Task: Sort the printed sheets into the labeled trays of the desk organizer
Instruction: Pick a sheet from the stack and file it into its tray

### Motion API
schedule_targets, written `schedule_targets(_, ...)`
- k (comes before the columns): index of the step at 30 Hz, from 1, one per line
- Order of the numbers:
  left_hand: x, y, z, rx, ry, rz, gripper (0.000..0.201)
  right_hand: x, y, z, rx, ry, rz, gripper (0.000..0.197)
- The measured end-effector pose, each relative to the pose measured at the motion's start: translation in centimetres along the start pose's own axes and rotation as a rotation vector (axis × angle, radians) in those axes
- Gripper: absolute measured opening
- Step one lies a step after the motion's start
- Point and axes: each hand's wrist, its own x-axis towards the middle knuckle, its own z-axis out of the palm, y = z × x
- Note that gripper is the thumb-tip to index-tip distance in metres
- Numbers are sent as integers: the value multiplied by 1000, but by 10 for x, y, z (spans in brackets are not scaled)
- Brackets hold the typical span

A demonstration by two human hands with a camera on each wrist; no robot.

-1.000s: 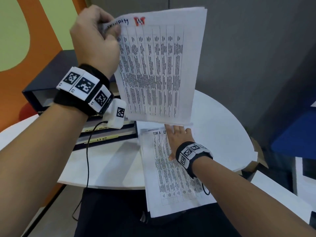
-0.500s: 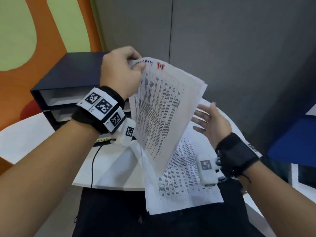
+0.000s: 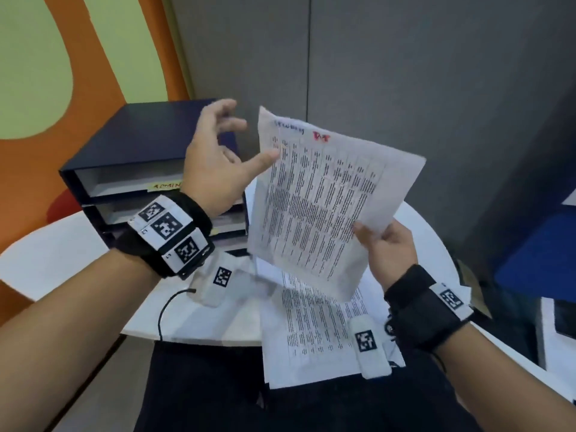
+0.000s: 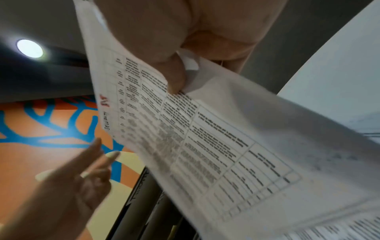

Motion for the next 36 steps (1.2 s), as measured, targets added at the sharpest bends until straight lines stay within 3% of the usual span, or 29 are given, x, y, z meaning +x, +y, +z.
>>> schedule_targets(3, -25, -29, -13, -7, -167, -222, 83, -1, -3, 9, 6, -63, 14, 16)
schedule_targets(6, -57, -68, -21, -101, -270, -376, 56, -5, -4, 26, -60, -194, -15, 18)
schedule_targets(9, -86, -94, -36, -173, -163, -491, 20, -10, -2, 46, -149, -318, -32, 23)
schedule_targets(13, -110, -114, -56, -91, -78, -531, 27, -21, 1, 78, -278, -401, -77, 23)
schedule_targets(18, -116, -101, -77, -185, 55, -433, 20, -18, -16, 103, -271, -325, -195, 19)
schedule_targets(21, -118, -93, -73, -262, 22, -566, 23, -5, -10, 105, -409, -358, -149, 26)
schedule_targets(25, -136, -114, -67, -157, -97, -757, 23, -9, 26, 100, -713, -459, 10, 35)
schedule_targets(29, -126, -128, -79, -181, -86, -929, 20, -18, 46, 104, -715, -505, 114, 17)
schedule_targets(30, -123, -124, -84, -222, -23, -948, 18, -19, 47, 108, -713, -517, 137, 16)
schedule_targets(32, -119, -122, -93, -254, 8, -934, 19, -20, 53, 117, -734, -554, 161, 22)
schedule_targets(34, -115, -120, -103, -341, -62, -981, 21, -23, 61, 126, -793, -649, 182, 38)
schedule_targets(36, -111, -123, -116, -535, -98, -1047, 34, -30, 67, 136, -764, -723, 222, 35)
